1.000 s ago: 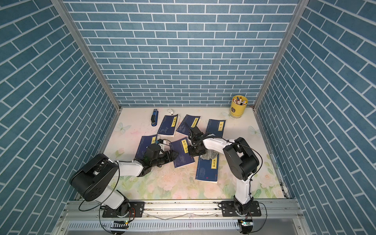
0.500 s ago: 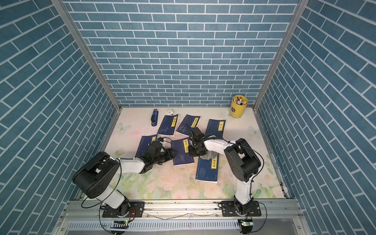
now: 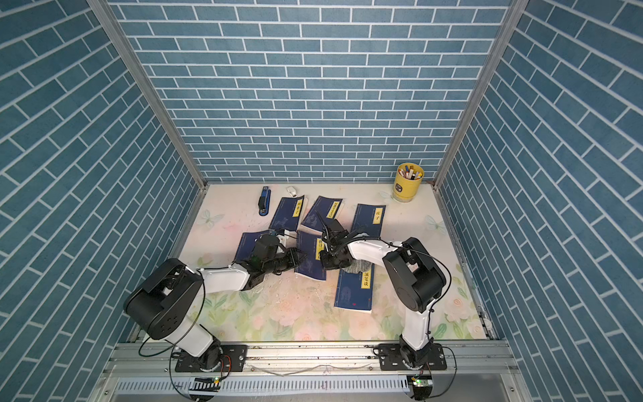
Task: Wipe the cover of the book
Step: Pick up the book from the center of the board, then place the book on the book.
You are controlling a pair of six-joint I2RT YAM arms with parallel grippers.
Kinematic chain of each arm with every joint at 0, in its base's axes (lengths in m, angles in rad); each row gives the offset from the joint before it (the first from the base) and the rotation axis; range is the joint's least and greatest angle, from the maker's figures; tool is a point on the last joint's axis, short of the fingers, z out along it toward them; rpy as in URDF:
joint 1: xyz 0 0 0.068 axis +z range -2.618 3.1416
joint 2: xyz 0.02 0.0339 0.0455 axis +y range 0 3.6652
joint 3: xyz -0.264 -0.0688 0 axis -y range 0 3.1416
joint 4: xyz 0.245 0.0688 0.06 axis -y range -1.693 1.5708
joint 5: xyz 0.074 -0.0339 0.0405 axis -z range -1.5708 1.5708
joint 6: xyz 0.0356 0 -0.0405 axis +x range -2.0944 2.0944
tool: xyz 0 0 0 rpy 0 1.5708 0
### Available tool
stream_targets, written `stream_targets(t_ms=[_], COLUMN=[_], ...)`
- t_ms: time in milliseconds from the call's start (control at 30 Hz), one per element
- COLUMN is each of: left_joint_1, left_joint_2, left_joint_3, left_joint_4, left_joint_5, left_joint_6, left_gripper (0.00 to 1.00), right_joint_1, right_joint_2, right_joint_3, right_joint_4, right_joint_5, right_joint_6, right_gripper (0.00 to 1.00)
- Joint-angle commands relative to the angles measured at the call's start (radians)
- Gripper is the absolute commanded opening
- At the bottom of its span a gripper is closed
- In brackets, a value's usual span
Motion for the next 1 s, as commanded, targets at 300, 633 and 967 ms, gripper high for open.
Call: stream_targets(t_ms=[300, 633, 967], left_joint_1=[0.094, 0.373, 0.573], left_joint_2=[-0.048, -0.216, -0.316], left_joint_3=[0.210, 0.281, 0.370], left_joint_4=[-0.465, -0.771, -0.956], left_joint_5=[0.017, 0.070, 0.151], left_joint_6=[0.315, 0.478, 0.552], left_gripper=[0.05, 0.00, 0.00], right_joint_1=[0.016, -0.064, -0.102], right_joint_2=[-0.056, -0.136, -0.108], right_joint_3=[0.032, 0.065, 0.101], right_joint_4=[-0.071, -0.084, -0.094], right_joint_5=[0.021, 0.043, -0.031], right_joint_6=[-0.034, -0.097, -0.163], right_gripper=[0.24, 0.32, 0.35])
